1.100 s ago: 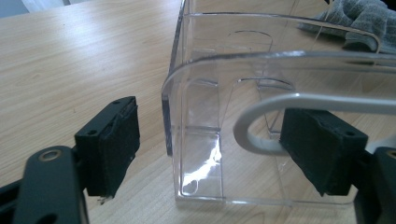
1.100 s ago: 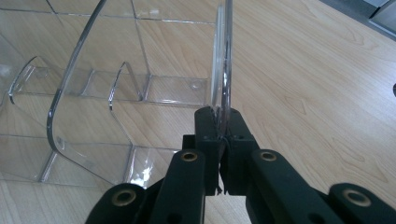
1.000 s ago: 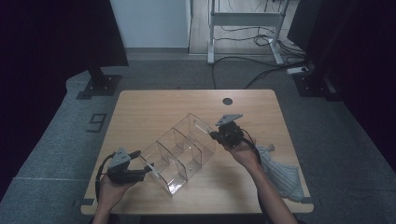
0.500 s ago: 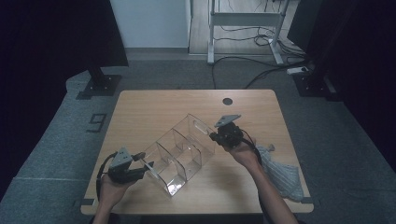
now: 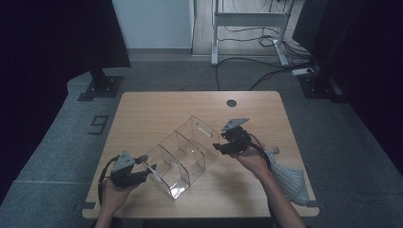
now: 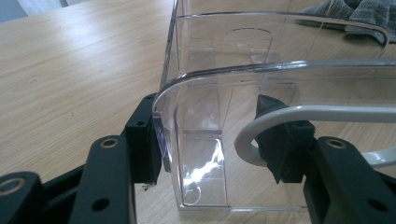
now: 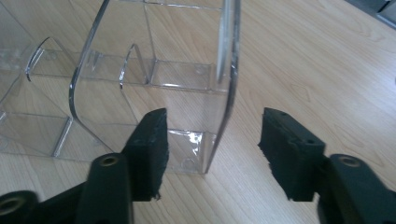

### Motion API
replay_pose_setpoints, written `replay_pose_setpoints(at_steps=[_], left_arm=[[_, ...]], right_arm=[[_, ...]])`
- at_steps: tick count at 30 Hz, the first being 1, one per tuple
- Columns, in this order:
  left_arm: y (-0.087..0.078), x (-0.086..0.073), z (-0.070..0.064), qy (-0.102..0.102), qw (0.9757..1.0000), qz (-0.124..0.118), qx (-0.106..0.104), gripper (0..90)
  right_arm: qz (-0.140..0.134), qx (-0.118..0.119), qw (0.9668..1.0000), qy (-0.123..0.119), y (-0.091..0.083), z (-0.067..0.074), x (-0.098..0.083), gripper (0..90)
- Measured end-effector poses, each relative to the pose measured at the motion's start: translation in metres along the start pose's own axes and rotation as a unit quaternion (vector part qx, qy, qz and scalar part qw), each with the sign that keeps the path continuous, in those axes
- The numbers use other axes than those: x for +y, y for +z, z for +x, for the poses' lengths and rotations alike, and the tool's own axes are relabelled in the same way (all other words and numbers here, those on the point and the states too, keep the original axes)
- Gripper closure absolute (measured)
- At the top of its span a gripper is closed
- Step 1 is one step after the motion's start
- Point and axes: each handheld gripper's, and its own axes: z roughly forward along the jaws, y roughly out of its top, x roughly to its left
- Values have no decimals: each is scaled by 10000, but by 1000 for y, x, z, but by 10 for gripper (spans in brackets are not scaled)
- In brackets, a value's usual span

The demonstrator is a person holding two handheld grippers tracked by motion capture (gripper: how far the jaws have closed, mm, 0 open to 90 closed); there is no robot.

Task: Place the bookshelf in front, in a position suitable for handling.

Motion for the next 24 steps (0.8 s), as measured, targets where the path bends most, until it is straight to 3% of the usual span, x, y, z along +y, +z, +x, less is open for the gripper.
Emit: replay_pose_setpoints(at_steps=[5, 8, 14, 24], left_arm=[[0, 0, -2, -32, 10000, -3, 67, 454], [-1, -1, -4, -44, 9999, -5, 103, 454], [-2, -1, -7, -68, 9999, 1, 144, 453], [-4, -3, -11, -116, 9997, -30, 200, 455]], right_arm=[[-12, 87, 10000, 10, -13, -1, -7, 349], [12, -17, 10000, -37, -21, -3, -13, 309], [103, -106, 9999, 70, -36, -8, -29, 244], [170, -476, 9983, 274, -63, -17, -67, 136]])
